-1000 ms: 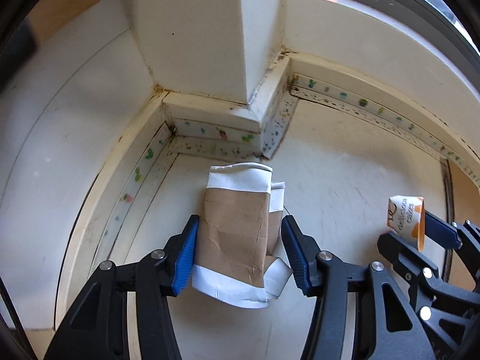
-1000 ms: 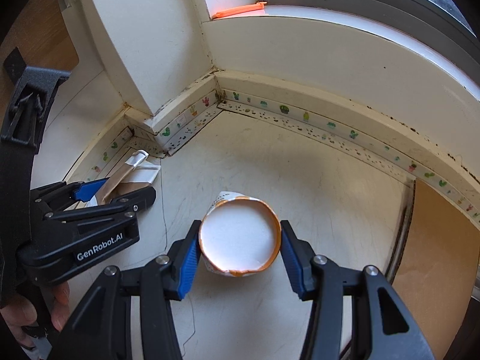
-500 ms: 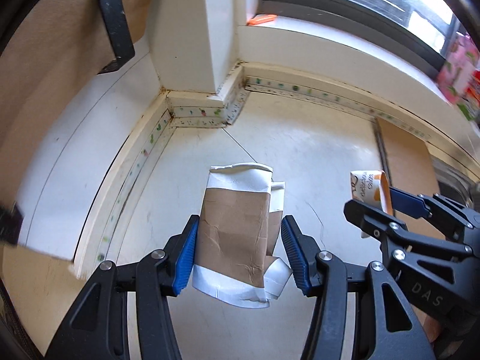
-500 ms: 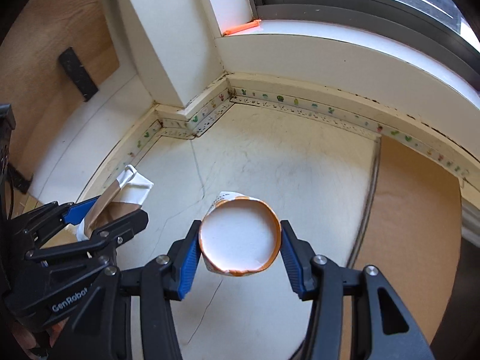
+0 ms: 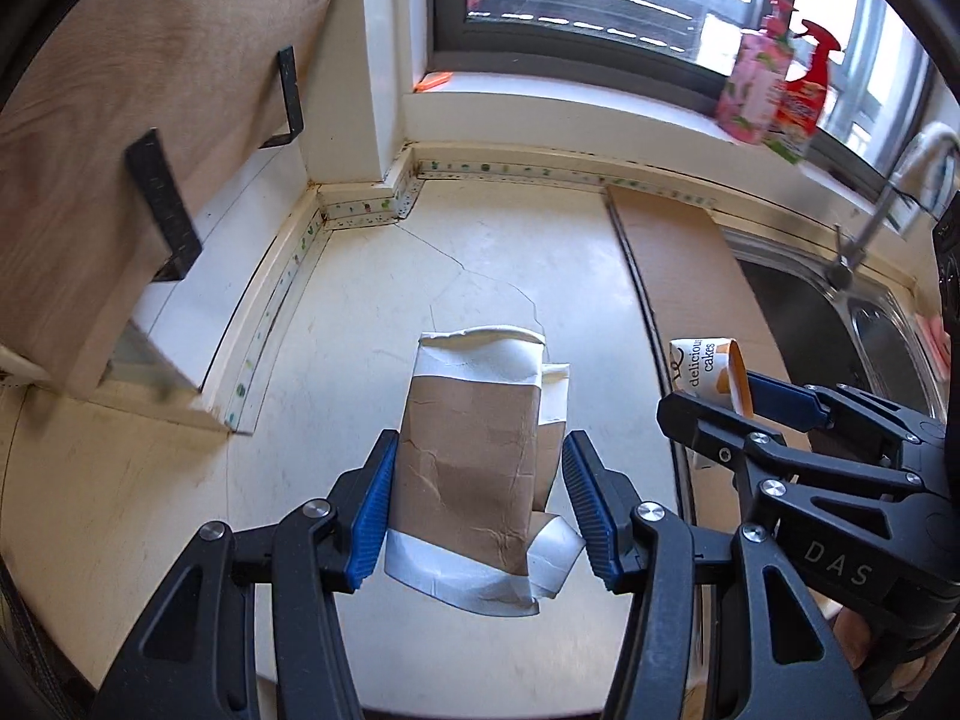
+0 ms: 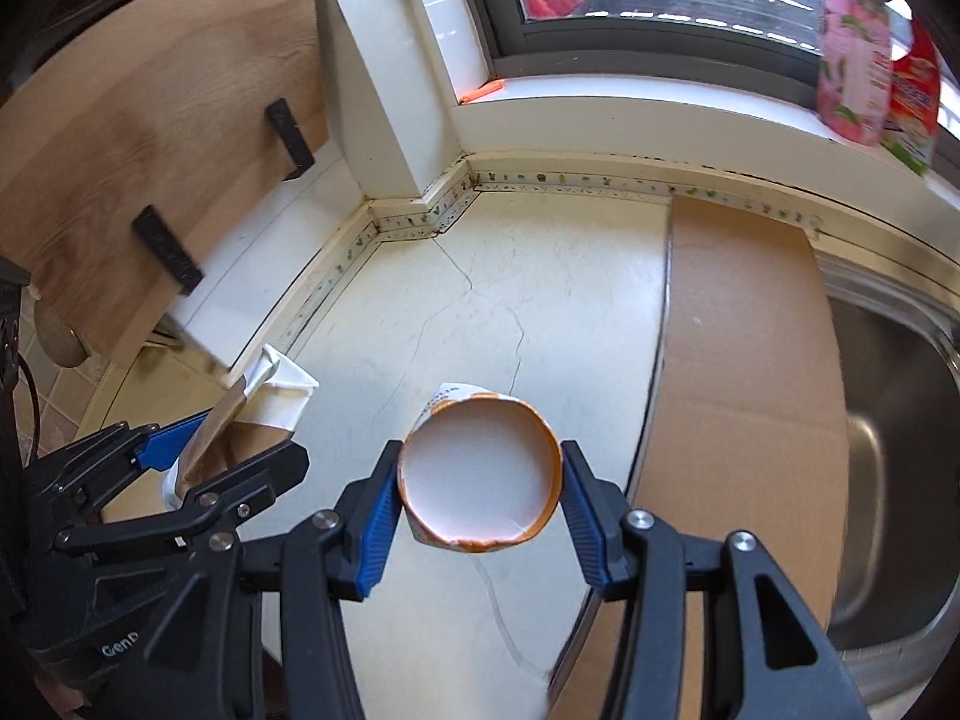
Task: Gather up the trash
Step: 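Carry both tools down over the bin and open them, dropping wrapper and cup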
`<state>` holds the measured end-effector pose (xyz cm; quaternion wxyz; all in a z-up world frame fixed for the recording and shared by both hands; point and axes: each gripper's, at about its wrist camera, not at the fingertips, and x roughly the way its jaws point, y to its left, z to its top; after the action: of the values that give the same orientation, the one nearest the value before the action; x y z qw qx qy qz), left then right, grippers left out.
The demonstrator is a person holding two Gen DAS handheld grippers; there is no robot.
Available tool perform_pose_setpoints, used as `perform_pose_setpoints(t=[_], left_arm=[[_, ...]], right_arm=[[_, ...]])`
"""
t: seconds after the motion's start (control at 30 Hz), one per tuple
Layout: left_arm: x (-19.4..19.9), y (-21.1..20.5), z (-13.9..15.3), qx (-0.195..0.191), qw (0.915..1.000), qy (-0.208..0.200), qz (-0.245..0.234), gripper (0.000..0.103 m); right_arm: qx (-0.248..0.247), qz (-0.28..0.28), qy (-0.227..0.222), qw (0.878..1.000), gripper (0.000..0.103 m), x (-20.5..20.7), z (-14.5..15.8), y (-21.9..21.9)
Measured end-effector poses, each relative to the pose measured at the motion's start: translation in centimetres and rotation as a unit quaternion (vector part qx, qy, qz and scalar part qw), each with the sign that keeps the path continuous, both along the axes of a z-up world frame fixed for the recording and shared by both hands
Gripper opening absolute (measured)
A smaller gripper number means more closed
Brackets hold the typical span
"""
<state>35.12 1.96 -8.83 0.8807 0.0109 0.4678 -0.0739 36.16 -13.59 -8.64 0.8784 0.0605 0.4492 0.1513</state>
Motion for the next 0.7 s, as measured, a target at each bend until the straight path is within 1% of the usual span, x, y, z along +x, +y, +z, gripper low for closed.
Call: perform_pose_setpoints(t=[0.2,0.4,0.57,0.7], left_arm=[[-6.7,1.1,1.1,-0.01,0.9993,-0.013,-0.032,0.053],[-13.2,2.1,1.6,-0.017,0.9973,-0.02,-0.069,0.053],[-17.7,2.1,1.5,-0.026,0.9951,-0.022,-0.093,0.053],[-20.3,2.1,1.0,-0.032,0.9937,-0.018,-0.106,0.053]], right_arm=[[0.001,-0.031,-0.018,0.999,0.05,-7.5,1.6,1.1],[0.001,-0.062,-0.021,0.998,0.05,-14.4,2.0,1.9],[-0.002,-0.077,-0.021,0.997,0.05,-19.7,2.0,2.9],[-0.008,-0.083,-0.018,0.996,0.05,-23.1,2.1,3.6]])
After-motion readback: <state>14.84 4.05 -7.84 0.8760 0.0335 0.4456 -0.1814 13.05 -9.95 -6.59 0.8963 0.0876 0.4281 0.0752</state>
